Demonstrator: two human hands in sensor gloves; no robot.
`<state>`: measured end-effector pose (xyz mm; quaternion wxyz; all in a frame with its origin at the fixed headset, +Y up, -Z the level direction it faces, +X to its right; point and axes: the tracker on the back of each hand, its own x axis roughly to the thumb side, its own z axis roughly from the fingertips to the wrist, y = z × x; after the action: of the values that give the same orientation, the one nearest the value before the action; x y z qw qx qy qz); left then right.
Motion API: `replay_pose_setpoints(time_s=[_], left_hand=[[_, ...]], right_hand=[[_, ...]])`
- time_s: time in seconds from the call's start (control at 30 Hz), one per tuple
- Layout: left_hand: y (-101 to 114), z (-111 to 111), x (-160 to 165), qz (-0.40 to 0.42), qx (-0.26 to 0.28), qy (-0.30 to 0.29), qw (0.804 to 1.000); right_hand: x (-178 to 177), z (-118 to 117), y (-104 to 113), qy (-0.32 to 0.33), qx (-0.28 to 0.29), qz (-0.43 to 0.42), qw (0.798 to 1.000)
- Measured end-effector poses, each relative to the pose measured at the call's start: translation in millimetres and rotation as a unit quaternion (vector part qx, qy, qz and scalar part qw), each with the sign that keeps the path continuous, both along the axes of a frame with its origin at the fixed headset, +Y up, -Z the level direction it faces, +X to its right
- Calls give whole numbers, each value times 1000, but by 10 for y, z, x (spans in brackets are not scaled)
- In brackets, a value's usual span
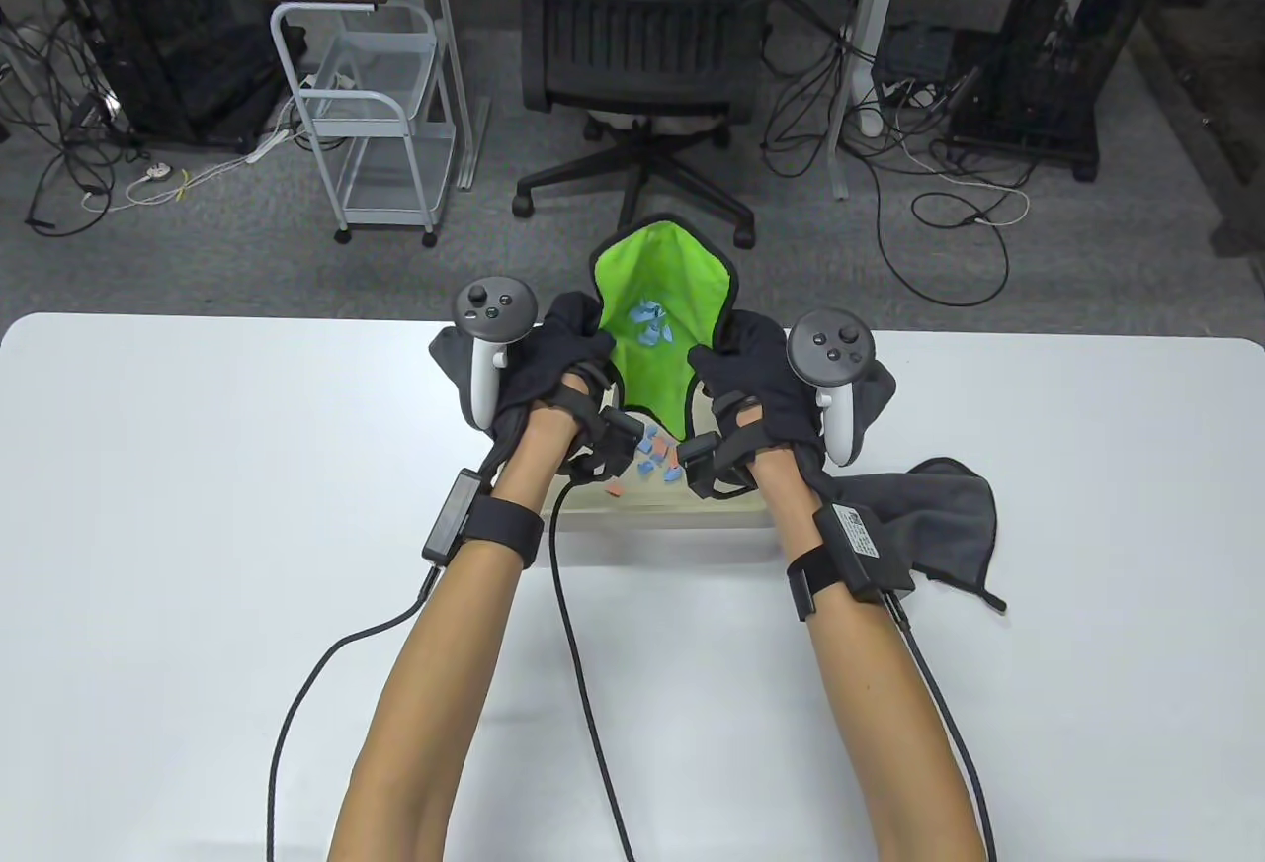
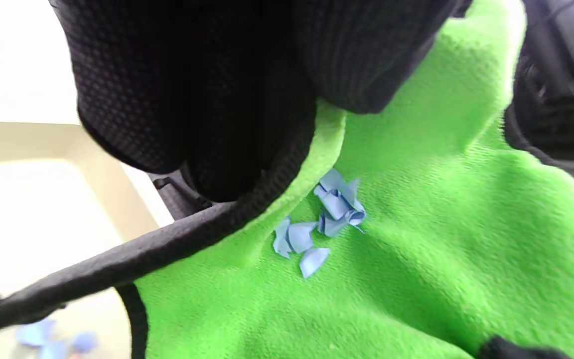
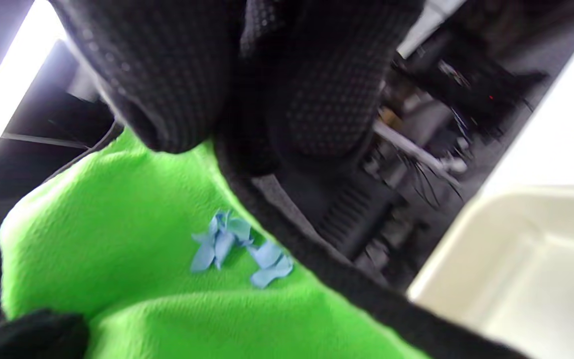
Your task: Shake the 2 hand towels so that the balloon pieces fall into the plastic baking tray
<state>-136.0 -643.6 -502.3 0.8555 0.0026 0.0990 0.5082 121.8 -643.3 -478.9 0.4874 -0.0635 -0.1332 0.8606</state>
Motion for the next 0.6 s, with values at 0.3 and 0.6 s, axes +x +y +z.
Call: replay_pose_setpoints(time_s=[0.3,0.6], left_hand=[[-633,20,-65,-2,30,6,1000],[-309,102,-132,45,63,-19,997]], right_hand=[[18,96,-544,-29,36,44,998],[-22,183,-195,-12,74,14,997]])
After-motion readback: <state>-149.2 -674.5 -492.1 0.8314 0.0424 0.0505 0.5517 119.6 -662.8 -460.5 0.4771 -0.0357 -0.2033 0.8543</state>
